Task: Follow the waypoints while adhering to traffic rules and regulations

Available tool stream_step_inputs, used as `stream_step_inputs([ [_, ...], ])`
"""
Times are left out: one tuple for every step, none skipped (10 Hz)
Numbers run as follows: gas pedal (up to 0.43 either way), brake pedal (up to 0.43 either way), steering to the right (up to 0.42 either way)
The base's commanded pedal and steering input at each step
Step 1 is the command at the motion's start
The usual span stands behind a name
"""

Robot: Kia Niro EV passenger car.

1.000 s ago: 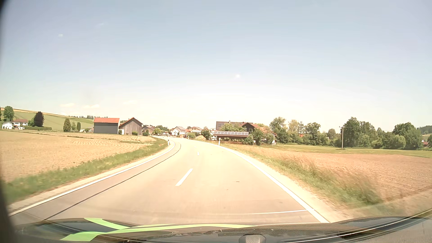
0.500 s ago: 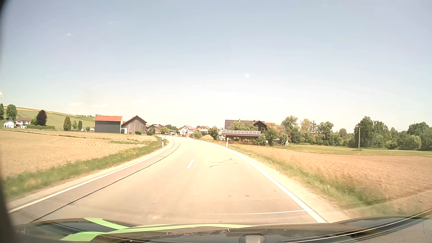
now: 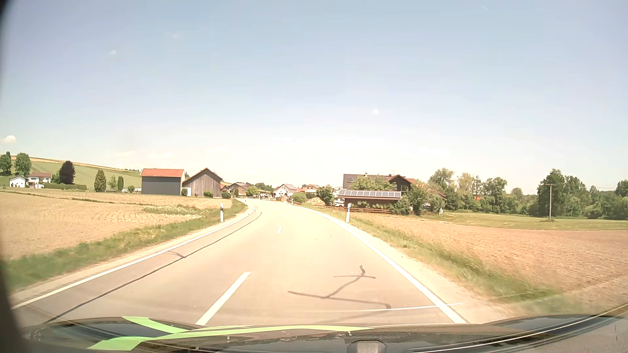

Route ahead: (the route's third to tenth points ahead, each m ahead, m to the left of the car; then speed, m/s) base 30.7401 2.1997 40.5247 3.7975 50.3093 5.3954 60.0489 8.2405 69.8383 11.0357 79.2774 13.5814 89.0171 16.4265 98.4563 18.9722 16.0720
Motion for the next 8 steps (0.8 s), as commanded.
stream_step_inputs([
  [0.098, 0.000, -0.029],
  [0.098, 0.000, -0.031],
  [0.098, 0.000, -0.032],
  [0.098, 0.000, -0.032],
  [0.098, 0.000, -0.031],
  [0.110, 0.000, -0.032],
  [0.110, 0.000, -0.032],
  [0.110, 0.000, -0.032],
])
